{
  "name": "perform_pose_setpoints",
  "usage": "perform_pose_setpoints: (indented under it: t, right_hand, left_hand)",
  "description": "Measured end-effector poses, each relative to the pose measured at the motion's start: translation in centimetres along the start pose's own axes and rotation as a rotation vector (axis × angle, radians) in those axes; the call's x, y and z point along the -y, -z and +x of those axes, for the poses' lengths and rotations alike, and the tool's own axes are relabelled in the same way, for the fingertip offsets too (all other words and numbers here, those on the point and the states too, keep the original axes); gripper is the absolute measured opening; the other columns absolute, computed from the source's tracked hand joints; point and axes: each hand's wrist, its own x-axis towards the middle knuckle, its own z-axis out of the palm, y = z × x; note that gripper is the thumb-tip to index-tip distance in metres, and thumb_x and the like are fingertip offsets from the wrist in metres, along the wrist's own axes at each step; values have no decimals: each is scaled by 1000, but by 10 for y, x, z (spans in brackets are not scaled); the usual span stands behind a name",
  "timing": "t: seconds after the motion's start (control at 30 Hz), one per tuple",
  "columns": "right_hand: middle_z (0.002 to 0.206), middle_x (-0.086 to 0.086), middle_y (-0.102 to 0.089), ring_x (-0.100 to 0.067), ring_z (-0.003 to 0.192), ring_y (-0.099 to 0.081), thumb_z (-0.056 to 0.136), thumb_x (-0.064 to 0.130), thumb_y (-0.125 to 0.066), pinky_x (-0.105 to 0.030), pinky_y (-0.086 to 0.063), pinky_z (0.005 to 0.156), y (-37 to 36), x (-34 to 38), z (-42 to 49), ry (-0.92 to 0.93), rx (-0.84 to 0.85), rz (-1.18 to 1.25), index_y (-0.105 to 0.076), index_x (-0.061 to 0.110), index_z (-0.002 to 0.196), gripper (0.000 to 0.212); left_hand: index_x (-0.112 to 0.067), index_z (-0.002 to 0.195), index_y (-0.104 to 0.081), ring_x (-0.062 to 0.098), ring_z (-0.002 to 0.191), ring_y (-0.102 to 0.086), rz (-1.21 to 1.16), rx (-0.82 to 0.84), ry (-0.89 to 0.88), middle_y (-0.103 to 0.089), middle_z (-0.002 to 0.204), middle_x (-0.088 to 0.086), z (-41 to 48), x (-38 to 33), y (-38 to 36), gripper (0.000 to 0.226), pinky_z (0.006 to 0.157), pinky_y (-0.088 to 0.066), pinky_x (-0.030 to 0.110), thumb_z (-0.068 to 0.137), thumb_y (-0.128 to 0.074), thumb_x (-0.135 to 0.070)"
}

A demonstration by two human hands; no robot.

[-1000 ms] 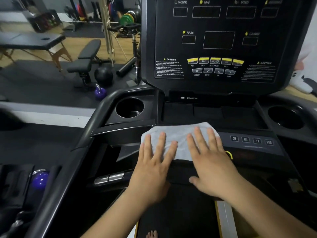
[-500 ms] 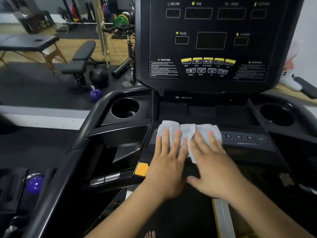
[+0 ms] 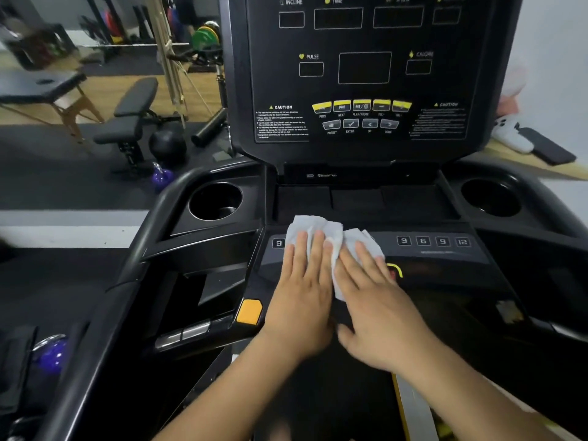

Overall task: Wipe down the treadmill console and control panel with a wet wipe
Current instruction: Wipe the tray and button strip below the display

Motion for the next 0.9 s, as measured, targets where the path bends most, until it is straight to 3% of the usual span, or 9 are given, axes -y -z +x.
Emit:
perform_pose_setpoints:
  t: [0.17,0.3,0.37,0.43,0.53,0.67,0.77,0.83,0.9]
  right_hand:
    - [159,13,26,-8,143,30,90,49,-53,-30,22,113,-1,-35,-29,-70,-7,-12,17,31,152,95]
    - [162,7,21,-20,147,23,90,47,-54,-35,13,117,13,-28,-4,-164,19,13,11,23,155,95]
    - [164,7,14,-25,148,21,87,36,-56,-41,8,121,17,-6,15,-126,13,95,6,22,156,93]
    - [163,8,16,-19,147,24,85,25,-54,-40,7,122,17,8,20,-54,10,138,9,24,155,95]
    - [160,15,23,-7,143,31,85,23,-52,-28,19,116,9,-5,0,26,36,103,12,30,155,95]
    - [159,20,22,0,139,31,87,19,-50,-24,13,116,13,-44,-30,-154,39,117,11,35,154,92]
    - [161,12,22,-7,141,28,87,17,-53,-31,-1,119,22,-45,-13,-244,53,124,11,28,155,94]
    - [161,10,22,-16,146,25,85,14,-58,-36,-1,120,23,-32,1,-236,41,156,10,26,155,98]
    - [160,10,25,-15,144,29,85,13,-58,-36,4,122,16,-24,2,-172,38,170,14,27,154,101]
  left_hand:
    - [2,154,-17,45,150,-2,-104,-37,-47,-9,162,27,-45,8,-7,107,119,-21,58,70,-71,-34]
    - [-3,154,-14,52,148,-1,-21,12,2,-9,161,29,-31,-2,-1,108,120,-8,60,69,-71,-38]
    - [-5,155,1,54,145,13,24,16,7,3,162,29,-14,-9,4,102,119,1,63,81,-59,-41]
    - [-5,156,4,52,145,18,22,6,17,7,162,27,-9,-10,3,96,119,-1,63,89,-51,-45]
    - [-5,151,-25,52,148,-4,-53,-8,-13,-15,161,28,-31,-5,-2,100,118,-16,62,70,-70,-42]
    - [-17,154,-30,55,143,-21,-89,65,-47,-27,158,24,-58,-1,-4,119,113,-19,62,50,-82,-38]
    - [-19,156,-15,60,143,-7,-23,80,8,-15,162,24,-33,-8,9,111,117,-11,67,65,-74,-42]
    - [-19,156,3,59,143,14,-9,44,14,8,164,22,-8,-14,17,101,116,4,67,82,-62,-44]
    - [-16,155,9,54,142,23,-10,63,7,18,163,17,5,-17,20,97,117,9,64,89,-54,-47]
